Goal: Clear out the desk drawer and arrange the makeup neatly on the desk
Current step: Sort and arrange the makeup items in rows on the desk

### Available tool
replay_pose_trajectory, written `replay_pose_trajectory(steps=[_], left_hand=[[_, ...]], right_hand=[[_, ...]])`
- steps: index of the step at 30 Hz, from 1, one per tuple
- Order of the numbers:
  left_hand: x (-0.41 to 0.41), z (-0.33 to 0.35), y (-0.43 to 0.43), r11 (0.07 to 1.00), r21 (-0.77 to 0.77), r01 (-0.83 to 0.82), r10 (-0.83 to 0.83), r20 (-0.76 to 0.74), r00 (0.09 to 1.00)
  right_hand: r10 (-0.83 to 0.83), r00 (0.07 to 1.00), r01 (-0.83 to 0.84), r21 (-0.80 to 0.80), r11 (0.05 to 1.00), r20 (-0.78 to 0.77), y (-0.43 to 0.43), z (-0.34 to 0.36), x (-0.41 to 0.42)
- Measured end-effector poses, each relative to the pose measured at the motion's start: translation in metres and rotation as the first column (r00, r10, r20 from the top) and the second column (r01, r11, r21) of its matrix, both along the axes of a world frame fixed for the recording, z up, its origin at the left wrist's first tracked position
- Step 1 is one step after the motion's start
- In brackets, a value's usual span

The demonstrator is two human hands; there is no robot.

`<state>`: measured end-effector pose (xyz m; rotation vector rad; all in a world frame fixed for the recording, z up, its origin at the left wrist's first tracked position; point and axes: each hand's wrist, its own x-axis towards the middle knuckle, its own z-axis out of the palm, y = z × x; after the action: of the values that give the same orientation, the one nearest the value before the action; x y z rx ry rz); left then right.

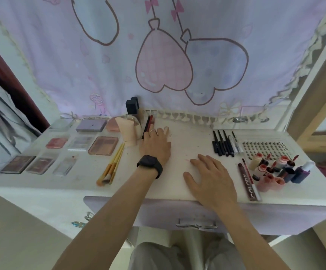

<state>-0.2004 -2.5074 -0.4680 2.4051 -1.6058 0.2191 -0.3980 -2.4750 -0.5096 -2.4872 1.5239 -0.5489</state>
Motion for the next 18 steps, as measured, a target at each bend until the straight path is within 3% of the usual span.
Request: replay_pose_trajectory(steps=[3,6,9,12,15,18], left_hand=[[0.001,0.000,0.006,0.998,0.058,-0.027,0.028,-0.022,0.999],[-0.002,0.000,0.015,1.000,0.023,0.019,-0.019,-0.024,1.000],[-0.011,-0.006,0.034,0.991,-0.104,0.086,-0.108,-0.232,0.967],[-0.026,-0.014,0.056,0.949,-0.299,0.101,-0.253,-0.529,0.810],[-0.040,-0.025,0.076,0.903,-0.408,0.136,-0.359,-0.541,0.760],[-0.045,-0.031,0.091,0.878,-0.432,0.205,-0.410,-0.459,0.788]], right_hand=[[0.000,1.000,0.001,-0.003,1.000,0.004,0.000,0.001,0.000],[0.000,1.000,0.000,0.009,1.000,0.011,0.000,0.002,-0.001],[0.002,1.000,-0.002,0.008,1.000,0.031,0.001,0.004,-0.001],[-0.053,0.977,0.046,0.037,0.998,0.207,0.003,0.007,-0.002],[-0.088,0.907,0.060,0.080,0.995,0.412,0.004,0.009,-0.006],[-0.077,0.832,0.045,0.072,0.996,0.550,0.006,0.012,-0.007]])
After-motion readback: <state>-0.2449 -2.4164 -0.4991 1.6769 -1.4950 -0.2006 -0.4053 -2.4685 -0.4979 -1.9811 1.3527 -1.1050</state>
